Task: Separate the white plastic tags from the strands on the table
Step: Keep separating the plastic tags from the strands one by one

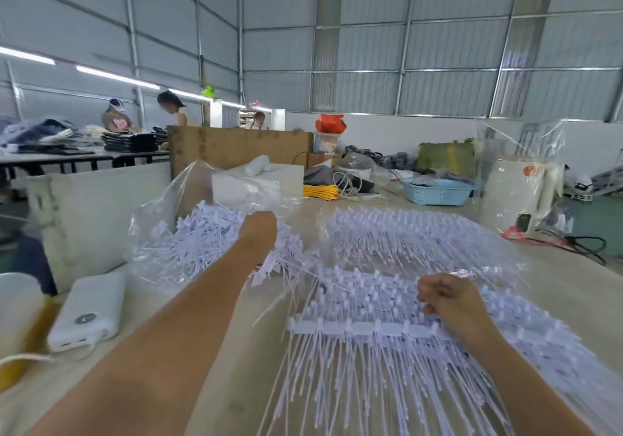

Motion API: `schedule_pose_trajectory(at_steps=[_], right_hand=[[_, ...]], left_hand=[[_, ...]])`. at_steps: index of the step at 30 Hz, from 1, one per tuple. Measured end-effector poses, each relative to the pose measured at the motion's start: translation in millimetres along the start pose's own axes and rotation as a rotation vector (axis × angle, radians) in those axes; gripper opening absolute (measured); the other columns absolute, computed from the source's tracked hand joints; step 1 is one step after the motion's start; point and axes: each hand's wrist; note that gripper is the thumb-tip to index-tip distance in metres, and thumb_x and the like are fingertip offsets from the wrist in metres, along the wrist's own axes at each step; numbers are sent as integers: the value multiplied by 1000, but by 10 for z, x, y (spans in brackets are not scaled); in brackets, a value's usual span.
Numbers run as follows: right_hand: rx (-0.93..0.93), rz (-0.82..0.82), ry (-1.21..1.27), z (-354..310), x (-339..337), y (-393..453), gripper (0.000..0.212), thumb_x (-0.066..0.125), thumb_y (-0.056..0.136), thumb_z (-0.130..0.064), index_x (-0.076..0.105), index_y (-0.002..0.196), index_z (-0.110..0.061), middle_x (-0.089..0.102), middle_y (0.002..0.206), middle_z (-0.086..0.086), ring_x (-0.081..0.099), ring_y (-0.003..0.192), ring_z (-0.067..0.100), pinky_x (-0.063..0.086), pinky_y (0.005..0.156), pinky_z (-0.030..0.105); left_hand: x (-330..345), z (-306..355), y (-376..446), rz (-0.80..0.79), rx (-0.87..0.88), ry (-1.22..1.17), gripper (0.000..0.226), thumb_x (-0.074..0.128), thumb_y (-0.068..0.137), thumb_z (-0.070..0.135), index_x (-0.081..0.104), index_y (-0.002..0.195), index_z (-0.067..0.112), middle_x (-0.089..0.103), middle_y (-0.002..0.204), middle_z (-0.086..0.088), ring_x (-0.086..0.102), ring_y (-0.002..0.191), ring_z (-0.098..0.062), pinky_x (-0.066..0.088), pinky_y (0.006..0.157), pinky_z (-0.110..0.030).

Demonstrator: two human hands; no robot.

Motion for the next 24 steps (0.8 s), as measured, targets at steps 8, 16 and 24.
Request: schedule_pose_trajectory(at_steps=[8,16,24], right_hand=[[-10,3,31,-70,2,-43,17,59,85,11,64,75,-2,64,74,16,59,66,30,50,53,30],[-10,-23,-95,-85,-7,-60,25,59,85,9,66,68,-9,67,64,7,61,59,21,52,58,27],[7,-29,-116,-135,-13,-102,27,58,84,9,65,67,-10,66,62,4,60,55,18,52,58,28]], left_hand=[[199,142,203,-70,265,394,31,52,92,6,60,121,12,52,124,-10,49,116,-26,42,96,-33],[140,425,-23,-60,167,478,38,53,90,13,52,128,14,49,133,-9,42,126,-26,33,104,-42],[-475,879,-791,-803,373,-247,25,69,85,34,67,84,8,68,77,-3,66,72,-15,49,59,-21]])
Point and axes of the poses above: each hand's wrist, its own y-axis towards the middle knuckle, its own x-axis out of the palm, z = x × y
